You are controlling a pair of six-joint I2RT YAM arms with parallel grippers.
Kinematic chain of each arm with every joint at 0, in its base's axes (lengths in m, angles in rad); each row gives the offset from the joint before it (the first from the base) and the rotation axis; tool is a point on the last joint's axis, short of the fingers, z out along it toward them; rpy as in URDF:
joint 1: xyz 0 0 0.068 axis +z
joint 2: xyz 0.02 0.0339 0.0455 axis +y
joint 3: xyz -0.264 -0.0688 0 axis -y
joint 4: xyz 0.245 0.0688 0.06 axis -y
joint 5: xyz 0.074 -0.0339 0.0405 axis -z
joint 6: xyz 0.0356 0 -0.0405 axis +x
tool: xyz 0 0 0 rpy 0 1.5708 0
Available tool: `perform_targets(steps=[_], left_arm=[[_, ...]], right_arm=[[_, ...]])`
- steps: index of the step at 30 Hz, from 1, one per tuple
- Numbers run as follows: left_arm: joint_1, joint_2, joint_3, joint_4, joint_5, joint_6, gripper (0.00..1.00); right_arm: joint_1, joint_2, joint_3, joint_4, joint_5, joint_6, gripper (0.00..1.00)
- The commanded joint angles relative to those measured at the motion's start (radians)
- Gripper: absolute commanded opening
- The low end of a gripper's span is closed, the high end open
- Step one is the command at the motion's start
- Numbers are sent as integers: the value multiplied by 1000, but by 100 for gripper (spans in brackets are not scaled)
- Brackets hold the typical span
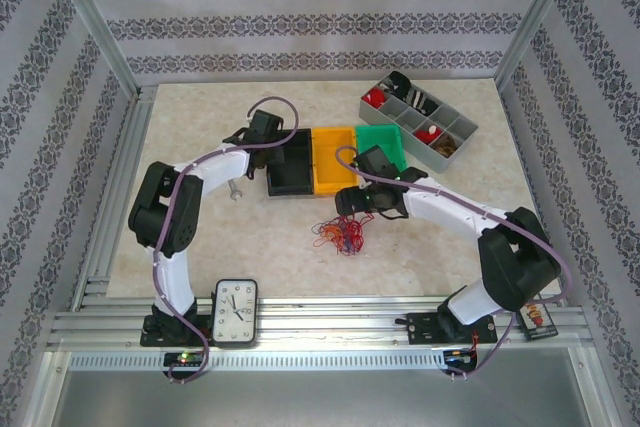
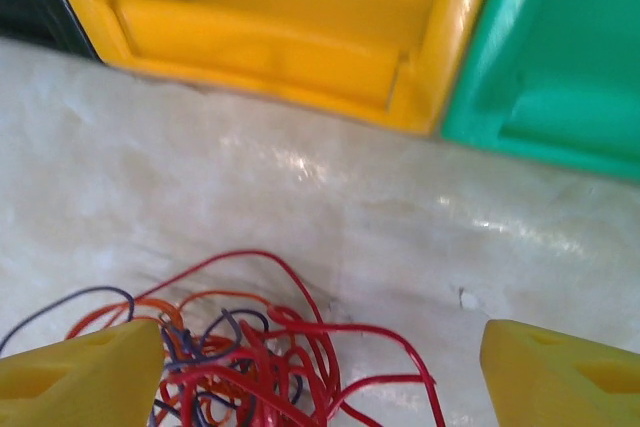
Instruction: Untangle the cables
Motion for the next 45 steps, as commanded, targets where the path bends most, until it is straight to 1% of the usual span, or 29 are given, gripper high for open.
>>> perform_targets(steps=[1, 2, 3, 4, 7, 9, 11, 14, 15, 18, 20, 23, 28, 31, 34, 38, 41, 45], left_arm=[[28, -23, 49, 12, 11, 37, 38], [28, -43, 46, 20, 16, 45, 51], [28, -66, 40, 25, 21, 50, 57], [27, -98, 25, 35, 29, 55, 60], [19, -211, -71, 109, 106, 71, 60], [10, -279, -146, 148, 234, 89, 60], [-22, -328, -205, 143, 376, 127, 61], [-108, -353, -242, 41, 541, 212, 61], [-138, -353, -245, -3, 575, 250, 61], [-236, -335, -239, -136, 639, 358, 68], [-292, -305, -216, -206, 660, 405, 74], [-344, -255, -177, -273, 668, 441, 75], [-378, -190, -151, -269, 648, 460, 75], [-381, -155, -154, -230, 623, 456, 74], [-381, -120, -148, -204, 613, 452, 71], [-381, -84, -136, -169, 599, 446, 69], [-381, -69, -133, -146, 582, 444, 68], [-381, -55, -129, -121, 580, 432, 67]], right_arm=[[-23, -6, -31, -20, -59, 13, 80], [-28, -5, -35, -18, -65, 14, 79], [-33, -6, -39, -17, -70, 13, 77], [-36, -6, -41, -15, -77, 13, 74], [-51, -6, -48, -13, -100, 12, 66], [-59, -9, -51, -14, -115, 12, 59], [-65, -17, -56, -20, -133, 10, 53], [-75, -35, -66, -21, -164, 10, 49], [-79, -39, -70, -22, -173, 10, 47], [-90, -52, -77, -30, -203, 15, 46], [-93, -63, -79, -41, -217, 15, 46], [-93, -75, -79, -63, -219, 20, 46], [-93, -96, -104, -69, -218, 44, 46], [-94, -110, -120, -67, -214, 54, 43], [-99, -111, -127, -67, -210, 53, 33], [-116, -97, -132, -58, -224, 57, 12], [-138, -86, -137, -47, -232, 62, 1], [-177, -83, -152, -20, -237, 79, 0]])
